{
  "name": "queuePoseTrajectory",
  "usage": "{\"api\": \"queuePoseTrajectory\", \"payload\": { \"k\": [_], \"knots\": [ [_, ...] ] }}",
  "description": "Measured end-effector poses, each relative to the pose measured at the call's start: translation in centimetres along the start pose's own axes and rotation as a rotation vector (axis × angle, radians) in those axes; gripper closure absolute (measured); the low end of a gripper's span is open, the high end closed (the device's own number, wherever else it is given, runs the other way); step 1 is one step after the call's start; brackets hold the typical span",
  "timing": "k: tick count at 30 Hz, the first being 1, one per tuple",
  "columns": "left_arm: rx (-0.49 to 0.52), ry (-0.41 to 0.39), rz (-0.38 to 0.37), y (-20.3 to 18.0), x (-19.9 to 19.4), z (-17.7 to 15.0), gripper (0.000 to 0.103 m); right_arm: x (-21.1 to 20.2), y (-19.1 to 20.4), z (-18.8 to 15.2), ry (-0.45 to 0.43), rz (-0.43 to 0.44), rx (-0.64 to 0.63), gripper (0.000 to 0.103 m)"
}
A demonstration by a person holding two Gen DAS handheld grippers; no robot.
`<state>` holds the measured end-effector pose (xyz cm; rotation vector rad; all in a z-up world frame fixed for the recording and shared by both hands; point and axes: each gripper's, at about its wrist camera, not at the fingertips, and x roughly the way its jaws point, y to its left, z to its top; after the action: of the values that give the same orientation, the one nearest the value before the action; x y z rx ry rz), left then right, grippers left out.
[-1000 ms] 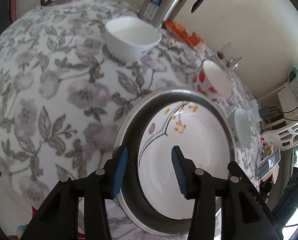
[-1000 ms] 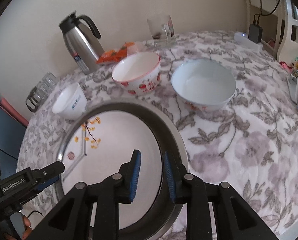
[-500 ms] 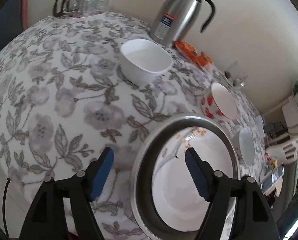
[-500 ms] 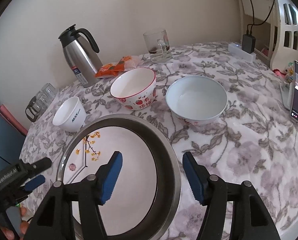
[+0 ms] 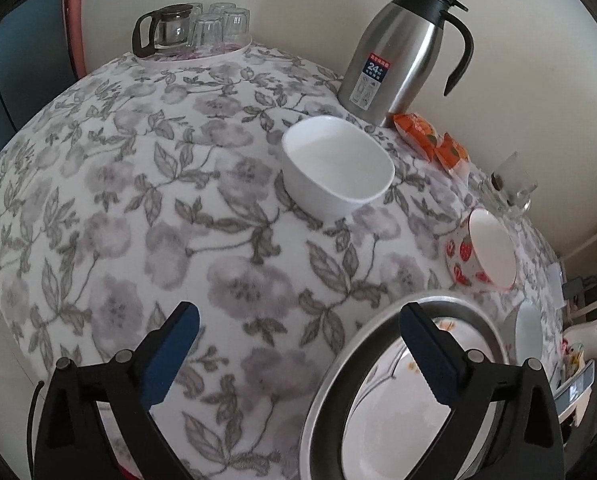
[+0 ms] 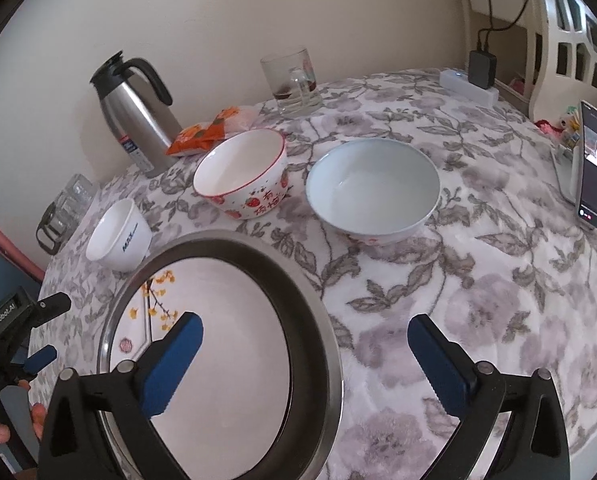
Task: Organize plates and bowls
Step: 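Move both tools to the red-rimmed strawberry-print white bowl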
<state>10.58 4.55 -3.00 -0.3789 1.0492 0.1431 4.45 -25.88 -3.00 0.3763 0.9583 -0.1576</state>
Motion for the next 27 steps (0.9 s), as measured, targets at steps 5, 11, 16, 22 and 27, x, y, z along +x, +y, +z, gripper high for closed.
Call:
{"api": "queuePoseTrajectory", "payload": {
  "k": [5, 11, 16, 22, 27],
  "knots": [
    [0.008, -0.041, -0.012, -1.2, 0.0, 2.0, 0.003, -0.6, -0.1, 1.5, -0.034, 0.013, 0.021, 0.0],
    [0.051, -0.148, -0.011, -4.1, -0.9, 4.5, 0.003, -2.1, 0.1, 4.1, -0.119, 0.006, -0.019, 0.0],
    [0.076, -0.2, -0.052, -6.4, -0.9, 6.1, 0.003, -2.1, -0.3, 6.2, -0.134, 0.016, -0.031, 0.0],
    [0.09, -0.202, -0.117, -8.4, -0.2, 7.3, 0.003, -1.0, -0.1, 8.2, -0.127, 0.009, -0.084, 0.0],
    [0.146, -0.184, -0.173, -10.2, 0.5, 7.7, 0.003, -0.4, 0.2, 10.0, -0.131, 0.012, -0.119, 0.0]
  ]
}}
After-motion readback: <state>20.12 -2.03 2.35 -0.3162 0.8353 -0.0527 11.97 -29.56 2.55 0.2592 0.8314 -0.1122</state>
